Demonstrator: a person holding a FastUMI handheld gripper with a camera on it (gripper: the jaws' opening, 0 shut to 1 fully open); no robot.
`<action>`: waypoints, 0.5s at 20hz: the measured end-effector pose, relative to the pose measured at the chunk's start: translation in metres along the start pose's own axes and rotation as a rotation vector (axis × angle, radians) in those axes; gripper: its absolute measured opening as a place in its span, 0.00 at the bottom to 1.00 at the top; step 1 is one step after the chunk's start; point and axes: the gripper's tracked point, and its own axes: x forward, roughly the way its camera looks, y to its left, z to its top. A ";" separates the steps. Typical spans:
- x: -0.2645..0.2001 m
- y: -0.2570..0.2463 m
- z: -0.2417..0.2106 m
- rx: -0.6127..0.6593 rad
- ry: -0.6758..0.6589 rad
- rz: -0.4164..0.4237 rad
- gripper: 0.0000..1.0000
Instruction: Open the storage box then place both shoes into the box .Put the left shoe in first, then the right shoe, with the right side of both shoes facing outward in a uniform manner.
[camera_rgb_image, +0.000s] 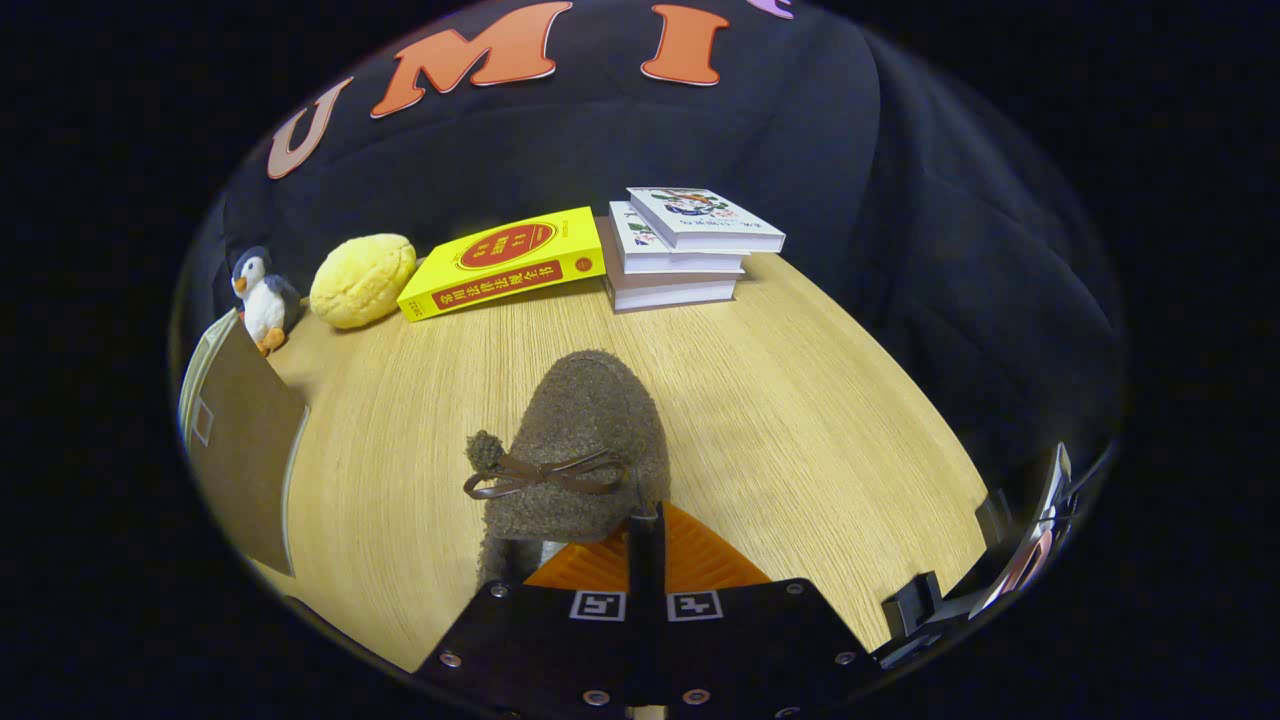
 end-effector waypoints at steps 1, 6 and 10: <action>-0.008 0.007 0.004 0.020 -0.001 0.003 0.01; -0.059 0.065 0.036 0.059 -0.062 0.054 0.01; -0.099 0.128 0.051 0.055 -0.094 0.106 0.01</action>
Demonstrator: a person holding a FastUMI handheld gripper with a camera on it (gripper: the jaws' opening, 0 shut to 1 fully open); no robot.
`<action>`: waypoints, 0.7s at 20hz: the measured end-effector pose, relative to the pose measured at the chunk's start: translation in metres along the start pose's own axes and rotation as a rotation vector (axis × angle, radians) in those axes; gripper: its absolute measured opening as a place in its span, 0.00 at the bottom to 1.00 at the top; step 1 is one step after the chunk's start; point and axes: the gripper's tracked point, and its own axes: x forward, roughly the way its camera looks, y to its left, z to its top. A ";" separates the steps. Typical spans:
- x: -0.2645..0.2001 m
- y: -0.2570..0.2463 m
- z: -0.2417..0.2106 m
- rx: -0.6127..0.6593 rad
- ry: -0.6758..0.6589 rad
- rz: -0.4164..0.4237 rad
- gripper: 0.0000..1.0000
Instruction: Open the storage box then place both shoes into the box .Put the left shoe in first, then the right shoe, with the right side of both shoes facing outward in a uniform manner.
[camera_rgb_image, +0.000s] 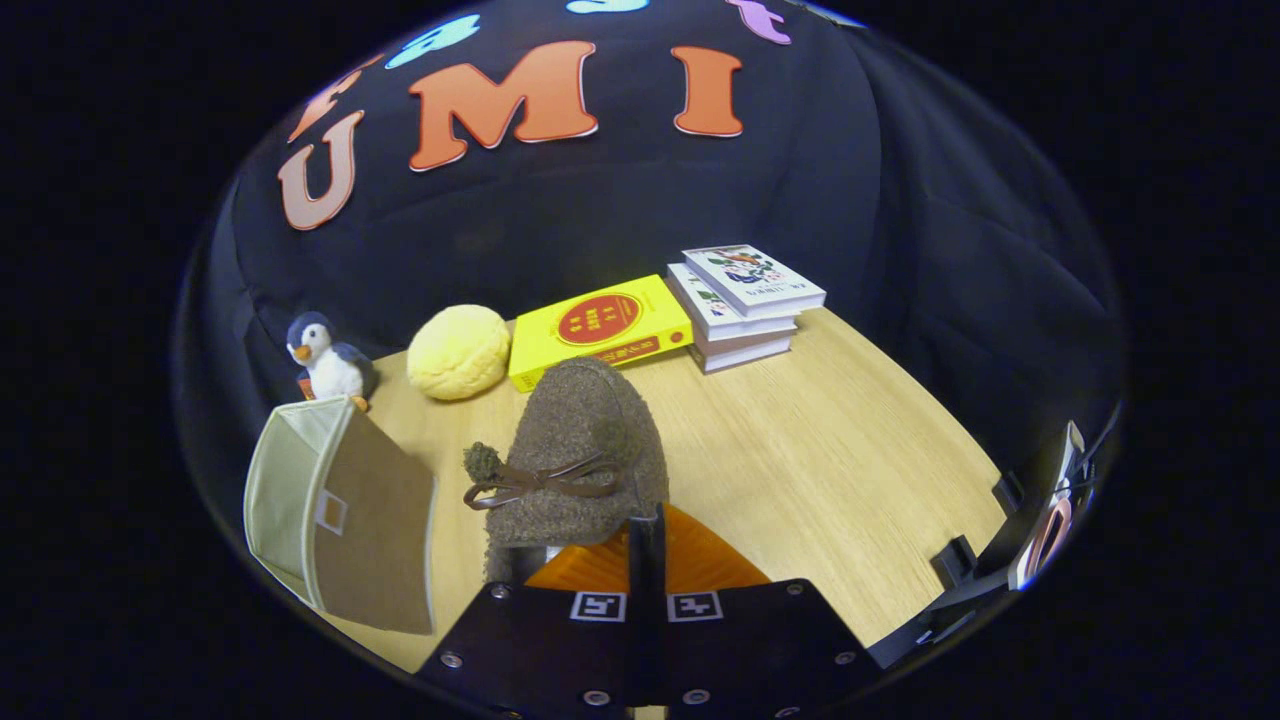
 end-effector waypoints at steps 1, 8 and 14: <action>-0.006 0.019 0.001 0.009 0.001 0.019 0.01; -0.052 0.150 0.021 0.033 -0.060 0.130 0.01; -0.054 0.225 -0.001 0.003 -0.024 0.187 0.01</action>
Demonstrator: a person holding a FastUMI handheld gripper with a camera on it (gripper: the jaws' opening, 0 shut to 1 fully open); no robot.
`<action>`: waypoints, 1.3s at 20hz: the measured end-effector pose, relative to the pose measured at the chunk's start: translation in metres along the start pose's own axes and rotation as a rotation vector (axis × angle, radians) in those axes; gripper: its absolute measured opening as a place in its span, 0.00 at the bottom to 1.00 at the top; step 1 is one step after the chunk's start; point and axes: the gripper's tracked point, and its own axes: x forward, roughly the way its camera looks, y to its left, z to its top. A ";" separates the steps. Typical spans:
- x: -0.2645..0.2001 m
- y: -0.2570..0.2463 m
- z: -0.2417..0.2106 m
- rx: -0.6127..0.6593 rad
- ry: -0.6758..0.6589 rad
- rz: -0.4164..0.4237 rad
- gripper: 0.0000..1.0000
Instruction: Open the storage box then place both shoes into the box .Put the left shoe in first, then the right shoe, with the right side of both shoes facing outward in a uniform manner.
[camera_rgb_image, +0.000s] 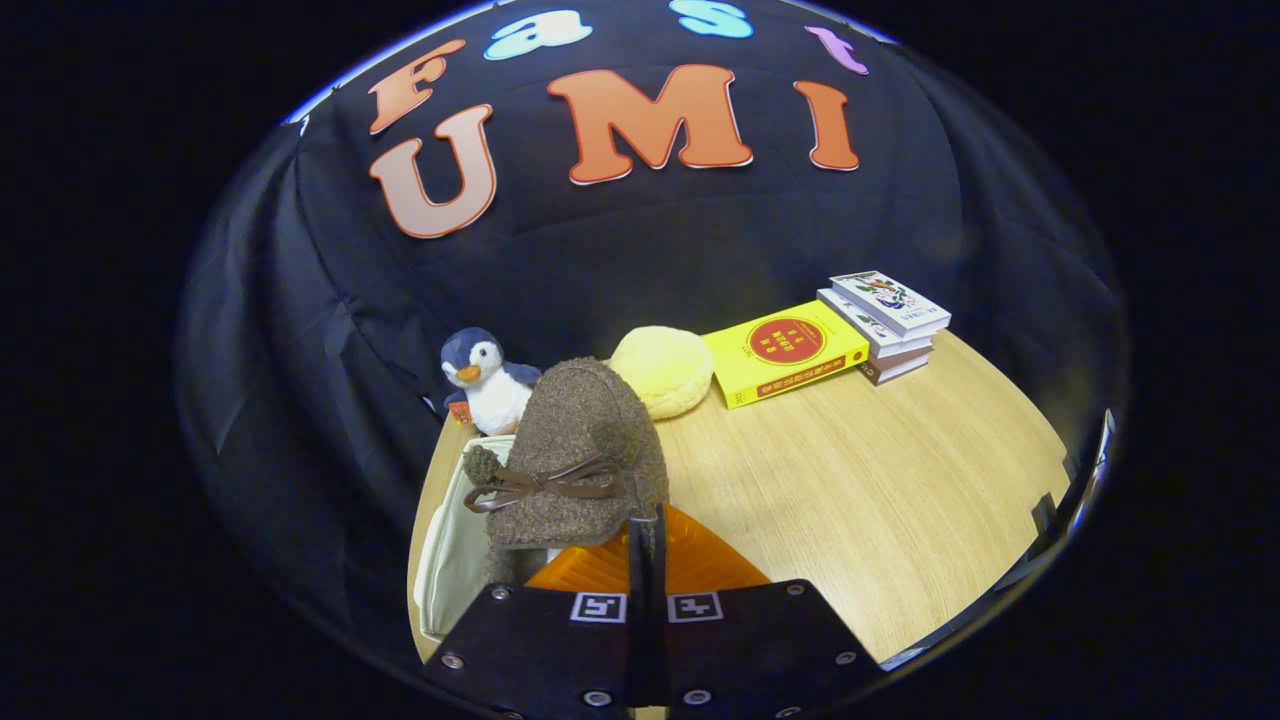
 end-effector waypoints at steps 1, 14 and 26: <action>0.004 0.007 -0.005 -0.006 0.012 0.002 0.01; 0.007 -0.009 -0.016 -0.058 -0.013 -0.068 0.31; -0.082 -0.049 0.084 -0.072 -0.286 -0.053 0.98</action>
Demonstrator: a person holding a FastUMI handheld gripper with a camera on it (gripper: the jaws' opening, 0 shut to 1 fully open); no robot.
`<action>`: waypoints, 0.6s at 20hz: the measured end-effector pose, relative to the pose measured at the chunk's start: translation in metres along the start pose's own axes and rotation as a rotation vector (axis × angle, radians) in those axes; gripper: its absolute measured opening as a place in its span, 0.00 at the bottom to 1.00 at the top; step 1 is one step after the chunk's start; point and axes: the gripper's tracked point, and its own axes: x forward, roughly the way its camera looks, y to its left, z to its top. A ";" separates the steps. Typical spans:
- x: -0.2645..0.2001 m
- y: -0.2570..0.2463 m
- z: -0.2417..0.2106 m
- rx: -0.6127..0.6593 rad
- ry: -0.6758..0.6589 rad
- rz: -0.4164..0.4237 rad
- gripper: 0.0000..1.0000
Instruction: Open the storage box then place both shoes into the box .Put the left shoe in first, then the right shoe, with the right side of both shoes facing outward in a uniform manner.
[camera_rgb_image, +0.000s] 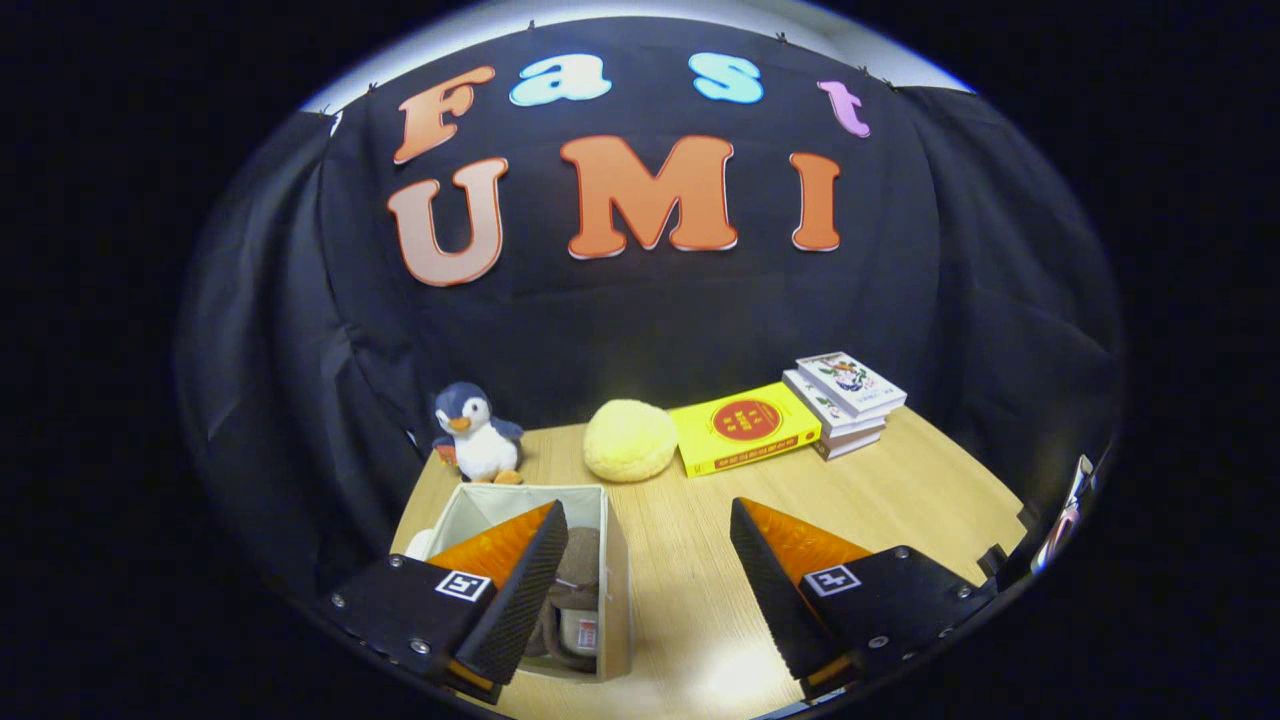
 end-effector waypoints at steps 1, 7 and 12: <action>-0.008 -0.003 0.011 -0.008 -0.032 0.004 0.98; -0.047 -0.023 0.065 -0.126 -0.256 -0.038 0.97; -0.060 -0.029 0.077 -0.130 -0.319 -0.038 0.97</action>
